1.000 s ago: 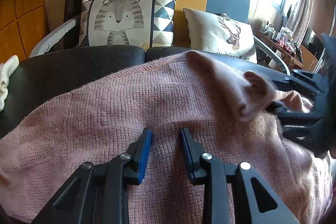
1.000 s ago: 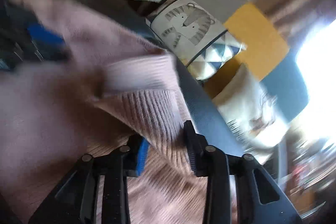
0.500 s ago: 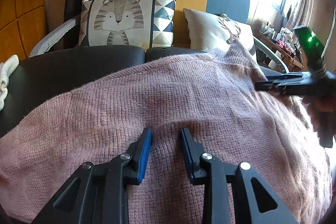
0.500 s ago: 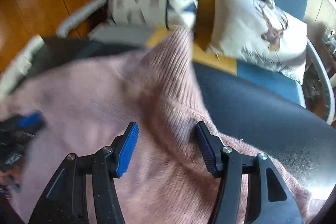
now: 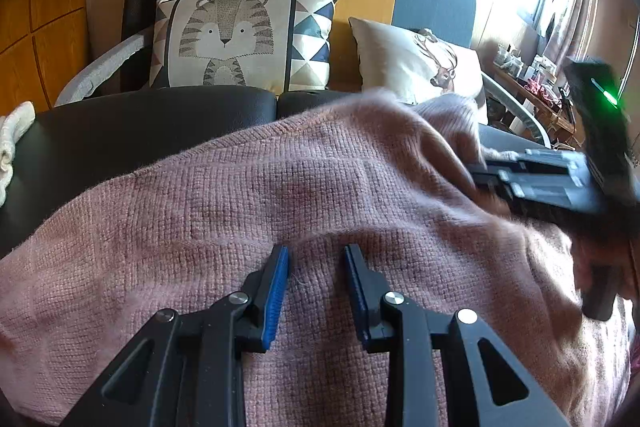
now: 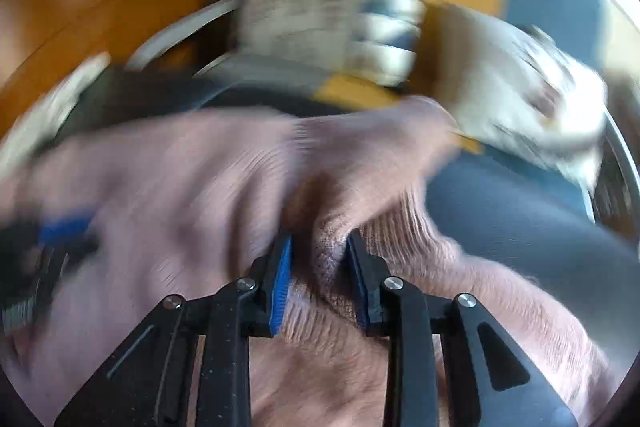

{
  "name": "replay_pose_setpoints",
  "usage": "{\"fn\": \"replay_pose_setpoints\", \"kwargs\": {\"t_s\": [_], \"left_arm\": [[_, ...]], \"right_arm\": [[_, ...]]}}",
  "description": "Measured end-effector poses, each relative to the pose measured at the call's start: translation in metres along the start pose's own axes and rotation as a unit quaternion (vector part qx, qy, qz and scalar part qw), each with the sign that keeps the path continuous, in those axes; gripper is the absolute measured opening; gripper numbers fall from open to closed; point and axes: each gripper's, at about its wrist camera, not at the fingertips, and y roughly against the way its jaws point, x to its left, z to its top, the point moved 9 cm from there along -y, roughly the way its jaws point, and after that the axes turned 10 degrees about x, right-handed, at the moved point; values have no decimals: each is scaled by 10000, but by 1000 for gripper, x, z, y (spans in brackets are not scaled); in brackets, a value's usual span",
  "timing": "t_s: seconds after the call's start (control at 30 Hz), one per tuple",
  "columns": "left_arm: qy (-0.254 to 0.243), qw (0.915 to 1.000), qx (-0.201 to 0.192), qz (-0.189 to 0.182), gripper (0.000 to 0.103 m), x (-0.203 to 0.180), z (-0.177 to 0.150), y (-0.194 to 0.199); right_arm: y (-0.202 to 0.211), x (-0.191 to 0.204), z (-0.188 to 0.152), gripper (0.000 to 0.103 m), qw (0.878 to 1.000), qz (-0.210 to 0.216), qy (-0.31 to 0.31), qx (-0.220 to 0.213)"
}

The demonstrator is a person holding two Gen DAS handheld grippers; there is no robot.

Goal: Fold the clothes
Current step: 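Grasp the sweater collar with the right tool and lift it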

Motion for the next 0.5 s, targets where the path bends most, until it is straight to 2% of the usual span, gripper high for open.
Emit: {"fn": "replay_pose_setpoints", "kwargs": {"t_s": [0.13, 0.23, 0.27, 0.33, 0.4, 0.43, 0.5], "left_arm": [[11, 10000, 0, -19, 29, 1, 0, 0], [7, 10000, 1, -19, 29, 1, 0, 0], [8, 10000, 1, -20, 29, 1, 0, 0], [8, 10000, 1, -20, 29, 2, 0, 0], [4, 10000, -1, -19, 29, 2, 0, 0], [5, 10000, -1, -22, 29, 2, 0, -1], [4, 10000, -1, -24, 29, 3, -1, -1]], "right_arm": [[14, -13, 1, 28, 9981, 539, -294, 61], [45, -58, 10, 28, 9901, 586, -1165, -516], [53, -79, 13, 28, 9862, 442, -1459, -641], [56, -111, 10, 28, 9826, -14, -1792, -480], [42, -123, 11, 28, 9826, -77, -1857, -72], [33, -120, 10, 28, 9837, 12, -1788, 183], [17, -114, 8, 29, 9894, -492, -1316, 365]]}}
